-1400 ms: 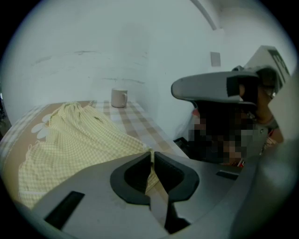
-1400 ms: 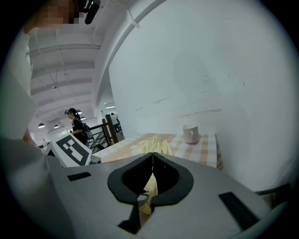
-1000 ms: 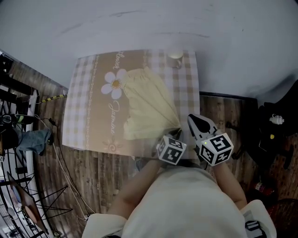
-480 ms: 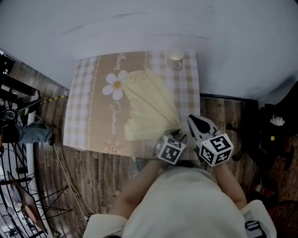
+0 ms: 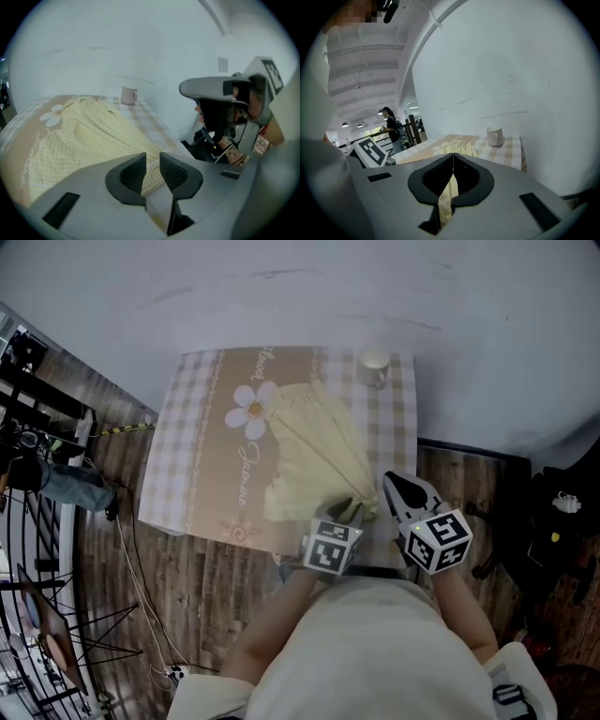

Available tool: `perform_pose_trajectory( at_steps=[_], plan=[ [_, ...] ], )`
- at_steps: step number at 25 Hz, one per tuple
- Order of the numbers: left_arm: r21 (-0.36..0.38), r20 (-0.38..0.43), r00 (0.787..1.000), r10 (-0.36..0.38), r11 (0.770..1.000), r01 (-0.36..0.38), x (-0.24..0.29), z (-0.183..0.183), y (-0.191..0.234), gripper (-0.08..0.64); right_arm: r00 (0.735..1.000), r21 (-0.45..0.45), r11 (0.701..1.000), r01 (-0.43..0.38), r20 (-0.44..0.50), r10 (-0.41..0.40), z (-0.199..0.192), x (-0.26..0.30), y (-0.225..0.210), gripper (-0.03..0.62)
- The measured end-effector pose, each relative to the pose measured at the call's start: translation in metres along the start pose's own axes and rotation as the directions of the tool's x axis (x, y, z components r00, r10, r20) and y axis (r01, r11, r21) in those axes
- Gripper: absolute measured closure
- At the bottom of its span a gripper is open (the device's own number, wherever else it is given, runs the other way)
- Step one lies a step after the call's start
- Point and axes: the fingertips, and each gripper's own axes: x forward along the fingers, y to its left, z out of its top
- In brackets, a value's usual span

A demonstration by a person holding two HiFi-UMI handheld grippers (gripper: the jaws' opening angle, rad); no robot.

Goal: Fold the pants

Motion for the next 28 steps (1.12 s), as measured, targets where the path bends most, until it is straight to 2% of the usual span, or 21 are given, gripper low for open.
perform_pose_trajectory(
  at_steps=[3, 7, 14, 19, 28],
  plan=[
    [-0.058, 0.062, 0.996, 0.072, 0.996, -0.068, -0.02, 0.011, 0.026, 0.506, 1.0, -0.012, 1.0, -0.028, 0.002, 0.028, 0.004, 0.011, 0.005, 0.592],
    [-0.124, 0.131, 0.98, 0.151, 0.983, -0.135, -0.048, 0.026, 0.06, 0.52, 0.998, -0.038, 0.997, -0.066, 0.002, 0.066, 0.012, 0.029, 0.015, 0.592],
    [-0.181, 0.172, 0.951, 0.258, 0.957, -0.227, -0.081, 0.043, 0.123, 0.529, 0.995, -0.111, 0.989, -0.103, -0.01, 0.102, 0.034, 0.074, 0.025, 0.592],
    [-0.187, 0.177, 0.942, 0.286, 0.949, -0.253, -0.089, 0.057, 0.166, 0.532, 0.997, -0.152, 0.986, -0.07, -0.02, 0.068, 0.048, 0.114, 0.02, 0.591],
    [-0.186, 0.171, 0.945, 0.278, 0.951, -0.246, -0.085, 0.078, 0.223, 0.532, 0.994, -0.101, 0.995, -0.008, -0.105, -0.003, 0.033, 0.196, -0.001, 0.591]
  ],
)
